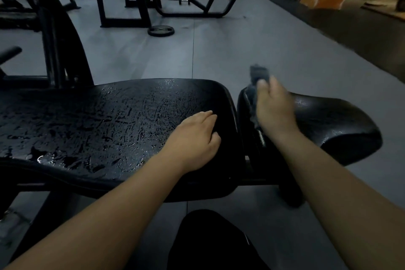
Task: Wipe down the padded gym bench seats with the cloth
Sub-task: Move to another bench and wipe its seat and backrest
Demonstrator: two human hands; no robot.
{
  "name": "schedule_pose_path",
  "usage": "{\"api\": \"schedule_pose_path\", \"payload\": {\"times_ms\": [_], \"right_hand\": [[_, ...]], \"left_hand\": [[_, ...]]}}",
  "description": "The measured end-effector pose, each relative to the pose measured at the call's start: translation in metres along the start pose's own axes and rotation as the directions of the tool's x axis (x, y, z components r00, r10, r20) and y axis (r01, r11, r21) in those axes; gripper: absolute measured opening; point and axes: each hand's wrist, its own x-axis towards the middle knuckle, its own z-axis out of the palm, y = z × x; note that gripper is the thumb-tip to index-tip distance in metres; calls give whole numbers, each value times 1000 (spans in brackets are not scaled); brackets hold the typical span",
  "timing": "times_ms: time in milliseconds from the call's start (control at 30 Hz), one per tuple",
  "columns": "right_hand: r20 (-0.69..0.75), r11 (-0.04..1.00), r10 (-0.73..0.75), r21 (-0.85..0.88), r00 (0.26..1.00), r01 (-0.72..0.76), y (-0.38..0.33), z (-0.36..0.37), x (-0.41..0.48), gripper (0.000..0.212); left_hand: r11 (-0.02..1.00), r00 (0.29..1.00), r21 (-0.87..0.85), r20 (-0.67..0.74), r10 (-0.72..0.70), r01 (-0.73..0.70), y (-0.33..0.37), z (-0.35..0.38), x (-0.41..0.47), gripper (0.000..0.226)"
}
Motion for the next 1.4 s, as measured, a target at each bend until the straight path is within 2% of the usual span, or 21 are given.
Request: {"api": "schedule_pose_path", "payload": {"times_ms": [67,133,267,333,500,633,733,900,1000,1067,1133,1200,1300,1400], "right_hand": [[286,941,-12,-320,958,107,8,27,11,33],[411,783,1,-568,912,255,12,48,-2,37],[500,766,-178,-470,847,438,20,25,-41,43],[551,751,-206,-441,809,492,35,5,-42,46],[480,633,-164,-619,862,465,45,22,-7,41],[540,607,-215,-579,814,545,60,-8,-55,54],[563,621,-187,-567,805,541,67,-20,-45,59],[485,664,-17,-648,874,372,55,24,29,52],[548,663,-142,-566,825,490,56,13,-7,54],[560,689,-187,-511,807,514,63,-8,-26,56],[494,689,-151,-569,856,450,74,-10,2,52],[409,705,-41,-634,912,316,80,2,45,52],[399,739,74,-637,914,218,78,26,90,53],[471,723,-5,-608,882,328,67,27,78,50]], "left_hand": [[1000,1000,3,-17,-21,21,5,3,5,53],[999,998,14,-28,-49,50,8,5,8,51],[997,997,24,-19,-78,78,3,5,6,49],[995,996,34,-1,-90,90,0,3,6,51],[995,996,50,7,-88,87,6,4,9,53],[998,1000,52,-4,-31,31,17,8,16,56],[999,1000,46,1,0,0,26,13,28,58],[998,999,54,29,33,-35,39,21,34,58],[998,999,50,27,38,-39,41,23,40,58],[999,999,39,30,32,-33,43,22,46,54],[999,999,24,12,35,-35,48,21,50,49],[1000,999,0,27,27,-27,53,20,49,48],[999,1000,24,21,24,-24,51,21,47,43],[1000,1000,23,12,4,-4,46,23,50,43]]}}
